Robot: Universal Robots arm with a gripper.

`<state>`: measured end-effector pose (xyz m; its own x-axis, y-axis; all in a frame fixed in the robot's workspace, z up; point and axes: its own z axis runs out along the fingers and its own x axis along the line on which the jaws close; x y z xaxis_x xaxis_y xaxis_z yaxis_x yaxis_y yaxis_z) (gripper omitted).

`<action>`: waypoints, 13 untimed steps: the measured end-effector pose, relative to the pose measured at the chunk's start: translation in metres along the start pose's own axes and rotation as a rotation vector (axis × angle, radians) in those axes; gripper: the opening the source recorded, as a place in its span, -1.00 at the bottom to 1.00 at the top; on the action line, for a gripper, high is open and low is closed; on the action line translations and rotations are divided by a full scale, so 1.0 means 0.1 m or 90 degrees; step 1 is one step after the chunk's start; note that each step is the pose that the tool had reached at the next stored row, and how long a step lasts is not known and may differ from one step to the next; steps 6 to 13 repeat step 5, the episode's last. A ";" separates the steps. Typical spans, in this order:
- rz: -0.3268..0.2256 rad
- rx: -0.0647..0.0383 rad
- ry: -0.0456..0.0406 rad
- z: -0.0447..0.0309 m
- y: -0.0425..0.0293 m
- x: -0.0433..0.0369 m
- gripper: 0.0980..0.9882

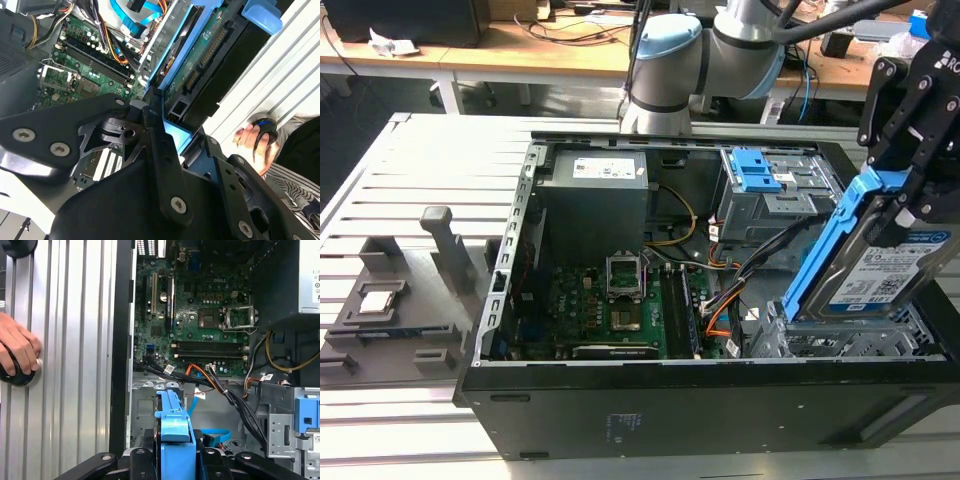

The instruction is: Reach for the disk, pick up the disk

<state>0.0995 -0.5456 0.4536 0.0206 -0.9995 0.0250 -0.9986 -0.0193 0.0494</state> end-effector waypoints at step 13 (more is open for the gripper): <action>0.000 0.000 -0.0001 0.001 -0.002 0.000 -0.39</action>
